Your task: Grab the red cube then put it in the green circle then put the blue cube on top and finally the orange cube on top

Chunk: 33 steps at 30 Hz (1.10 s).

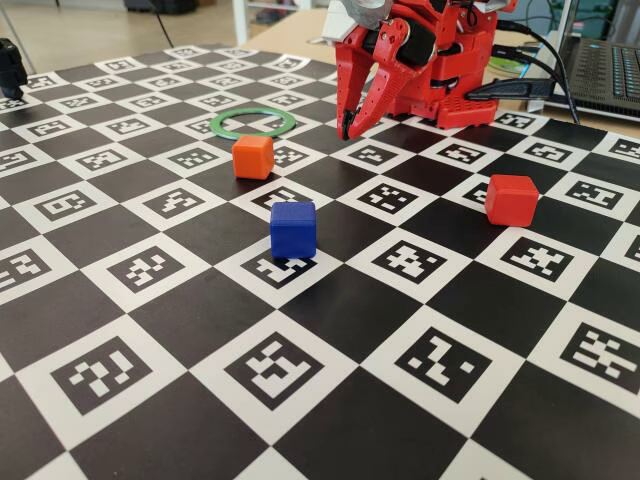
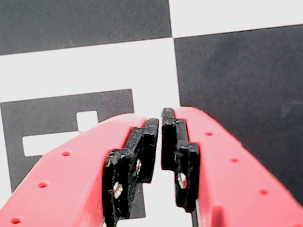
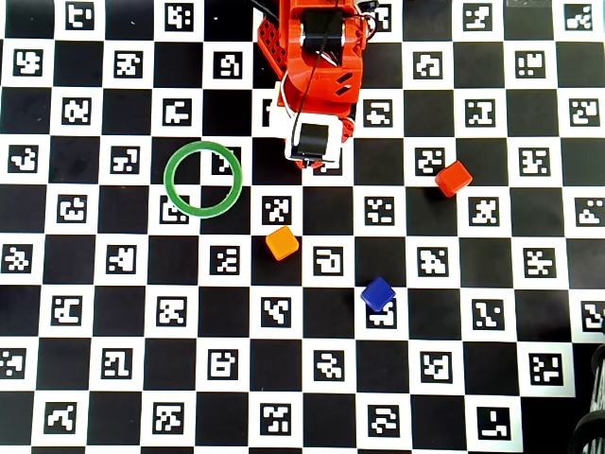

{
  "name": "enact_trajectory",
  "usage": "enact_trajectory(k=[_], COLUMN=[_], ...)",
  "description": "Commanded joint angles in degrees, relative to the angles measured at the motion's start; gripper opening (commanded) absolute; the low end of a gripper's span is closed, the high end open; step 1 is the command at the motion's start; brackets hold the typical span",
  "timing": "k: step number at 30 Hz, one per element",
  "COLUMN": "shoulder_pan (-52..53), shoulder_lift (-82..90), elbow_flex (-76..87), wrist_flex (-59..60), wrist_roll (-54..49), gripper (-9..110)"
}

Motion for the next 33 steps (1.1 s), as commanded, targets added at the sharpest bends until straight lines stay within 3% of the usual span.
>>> enact_trajectory(k=[1,24,27,33], shoulder_pan=[-0.18,-1.67,-2.02,-5.71], shoulder_lift=[2.81,2.81,2.81,1.49], elbow_flex=[2.29,2.29,2.29,2.29], wrist_flex=[5.98,6.06,6.24,5.27], wrist_roll=[-0.7,-1.05,-5.19,-1.05], gripper=[-6,-6,-6,-6])
